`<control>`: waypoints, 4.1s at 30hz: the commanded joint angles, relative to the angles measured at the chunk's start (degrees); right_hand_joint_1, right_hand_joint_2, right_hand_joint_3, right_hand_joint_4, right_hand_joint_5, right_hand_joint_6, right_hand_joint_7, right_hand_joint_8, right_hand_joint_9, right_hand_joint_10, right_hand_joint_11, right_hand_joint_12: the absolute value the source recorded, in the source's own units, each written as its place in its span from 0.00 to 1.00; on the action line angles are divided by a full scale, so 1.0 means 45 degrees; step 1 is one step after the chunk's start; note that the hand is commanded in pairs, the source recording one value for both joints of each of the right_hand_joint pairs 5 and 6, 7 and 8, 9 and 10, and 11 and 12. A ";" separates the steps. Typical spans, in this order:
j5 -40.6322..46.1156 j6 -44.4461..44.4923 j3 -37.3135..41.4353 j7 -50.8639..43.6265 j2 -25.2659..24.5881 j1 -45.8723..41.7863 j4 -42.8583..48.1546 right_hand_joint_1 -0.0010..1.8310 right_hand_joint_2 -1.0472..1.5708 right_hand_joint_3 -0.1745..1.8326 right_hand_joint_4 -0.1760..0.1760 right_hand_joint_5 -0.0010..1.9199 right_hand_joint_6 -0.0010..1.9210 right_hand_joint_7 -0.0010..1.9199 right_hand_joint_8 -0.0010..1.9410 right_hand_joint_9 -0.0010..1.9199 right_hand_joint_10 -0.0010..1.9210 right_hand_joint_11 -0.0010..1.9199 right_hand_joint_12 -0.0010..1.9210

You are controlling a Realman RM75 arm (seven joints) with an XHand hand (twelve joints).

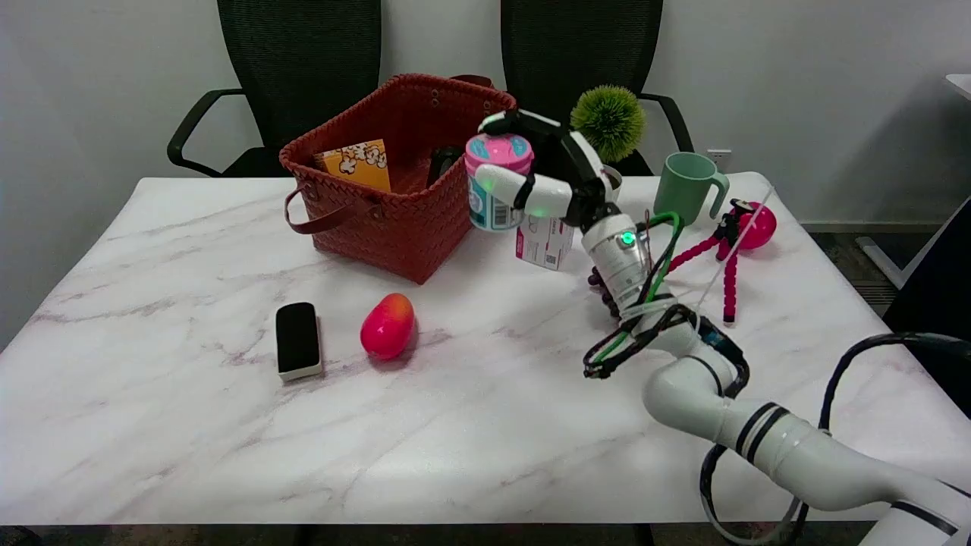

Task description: Place the pink gum jar into the brown storage basket.

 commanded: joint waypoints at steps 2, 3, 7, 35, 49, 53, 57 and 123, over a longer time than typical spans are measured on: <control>-0.0369 -0.3027 0.0465 -0.0011 0.0773 0.2369 0.2405 0.73 0.87 0.37 0.50 0.43 0.43 0.51 0.51 0.57 0.57 0.50 0.50; -0.0393 -0.3273 0.0465 -0.0011 0.0791 0.2597 0.2447 0.73 0.87 0.37 0.50 0.43 0.43 0.51 0.51 0.57 0.57 0.50 0.50; -0.0919 -0.4431 0.0387 0.0084 0.0785 0.3868 0.2162 0.73 0.88 0.37 0.50 0.43 0.43 0.51 0.51 0.57 0.57 0.50 0.50; 0.0081 -0.7337 -0.3864 0.2404 -0.1334 0.9392 -0.7572 0.73 0.85 0.34 0.50 0.40 0.40 0.54 0.53 0.54 0.54 0.42 0.42; 0.0264 -0.7359 -0.3815 0.2404 -0.1242 0.8055 -0.7044 0.72 0.85 0.34 0.50 0.39 0.39 0.54 0.54 0.55 0.55 0.44 0.44; 0.0377 -0.7285 -0.3797 0.2404 -0.1192 0.8004 -0.6917 0.72 0.86 0.34 0.50 0.39 0.39 0.55 0.54 0.55 0.55 0.44 0.44; 0.0352 -0.7169 -0.3797 0.2405 -0.1235 0.8087 -0.6777 0.72 0.86 0.34 0.50 0.40 0.40 0.55 0.54 0.55 0.55 0.45 0.45; -0.0817 -0.7060 -0.4685 0.2258 -0.3006 0.9756 -0.8656 0.72 0.65 0.63 0.50 0.39 0.39 0.43 0.42 0.13 0.13 0.11 0.11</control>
